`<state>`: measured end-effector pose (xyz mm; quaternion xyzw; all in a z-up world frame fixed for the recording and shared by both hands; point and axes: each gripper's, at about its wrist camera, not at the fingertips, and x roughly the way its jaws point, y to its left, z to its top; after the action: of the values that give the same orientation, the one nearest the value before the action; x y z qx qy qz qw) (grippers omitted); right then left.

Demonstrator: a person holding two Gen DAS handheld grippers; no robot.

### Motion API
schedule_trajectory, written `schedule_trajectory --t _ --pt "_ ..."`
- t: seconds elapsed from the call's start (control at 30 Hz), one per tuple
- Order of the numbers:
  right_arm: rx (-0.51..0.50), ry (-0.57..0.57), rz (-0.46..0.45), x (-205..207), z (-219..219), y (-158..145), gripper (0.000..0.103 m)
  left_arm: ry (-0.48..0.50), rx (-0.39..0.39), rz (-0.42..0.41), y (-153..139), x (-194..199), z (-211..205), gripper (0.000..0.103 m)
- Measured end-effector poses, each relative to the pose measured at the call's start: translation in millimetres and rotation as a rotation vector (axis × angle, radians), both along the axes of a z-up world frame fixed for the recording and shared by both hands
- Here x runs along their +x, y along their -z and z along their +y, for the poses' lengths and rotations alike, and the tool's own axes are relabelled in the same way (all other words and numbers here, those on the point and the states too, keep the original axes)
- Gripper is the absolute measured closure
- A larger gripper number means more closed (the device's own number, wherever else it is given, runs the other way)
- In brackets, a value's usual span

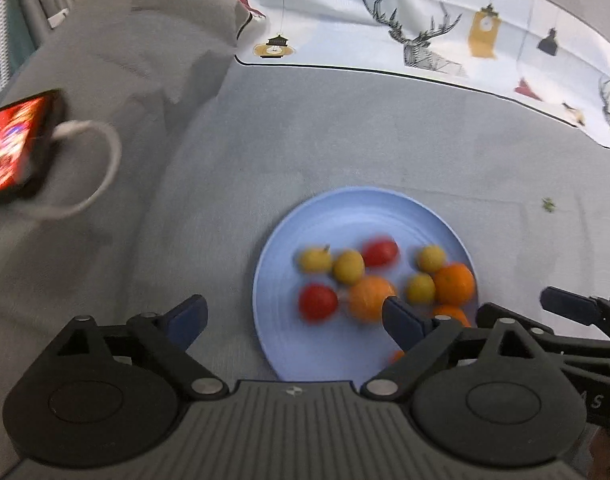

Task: Organize fruits
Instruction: 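Open both tools to release the fruits onto the plate, then lift both tools away from the plate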

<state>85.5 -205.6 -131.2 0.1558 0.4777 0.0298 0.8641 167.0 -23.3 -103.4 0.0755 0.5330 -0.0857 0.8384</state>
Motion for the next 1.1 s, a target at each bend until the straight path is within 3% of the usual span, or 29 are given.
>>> schedule_trajectory --t 0.13,0.3,0.47,0.73,1.1 --pt "-0.023 0.02 0.02 -38 0 -17 0.012 -0.001 0.002 -0.027 -19 -38 5 0.007" --pt "-0.074 0.043 -0.036 -78 13 -48 0.001 -0.006 0.007 -0.084 -46 -79 11 0.007" --pt "-0.125 0.045 -0.084 -105 22 -70 0.001 0.002 -0.016 -0.137 -69 -112 18 0.007" --pt "-0.225 0.077 -0.136 -142 31 -90 0.001 0.034 0.032 -0.242 -90 -160 20 0.0" --pt "-0.209 0.05 -0.216 -178 37 -108 0.001 0.022 0.047 -0.266 -95 -188 28 0.0"
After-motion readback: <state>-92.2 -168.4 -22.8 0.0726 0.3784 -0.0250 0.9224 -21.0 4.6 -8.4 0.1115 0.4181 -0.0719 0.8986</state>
